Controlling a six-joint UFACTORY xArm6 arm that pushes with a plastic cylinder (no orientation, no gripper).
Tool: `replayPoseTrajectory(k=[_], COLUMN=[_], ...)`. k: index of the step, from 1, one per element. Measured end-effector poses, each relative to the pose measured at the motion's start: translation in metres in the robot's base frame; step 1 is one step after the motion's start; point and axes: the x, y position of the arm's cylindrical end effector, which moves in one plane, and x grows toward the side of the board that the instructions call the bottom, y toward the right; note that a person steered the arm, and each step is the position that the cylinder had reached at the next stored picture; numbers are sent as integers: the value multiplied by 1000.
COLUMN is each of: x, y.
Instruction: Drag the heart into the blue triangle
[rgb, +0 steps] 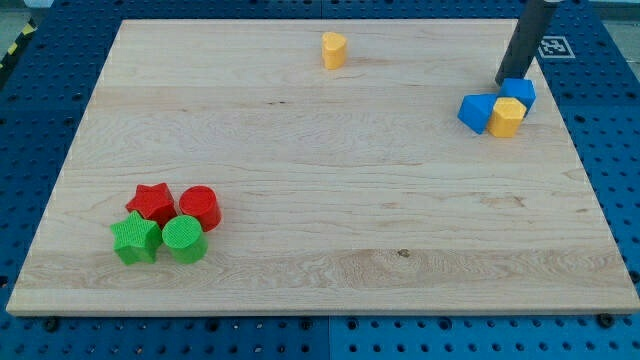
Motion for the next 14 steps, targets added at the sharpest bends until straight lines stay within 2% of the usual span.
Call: replayPoseTrajectory(k=[1,4,6,7,8,9,10,11,13,14], x=[-8,-102,-98,-53,-22,-22,-40,-66,10,23], y=[-27,-173,-275,-232,-155,-163,-200,-198,-120,-151])
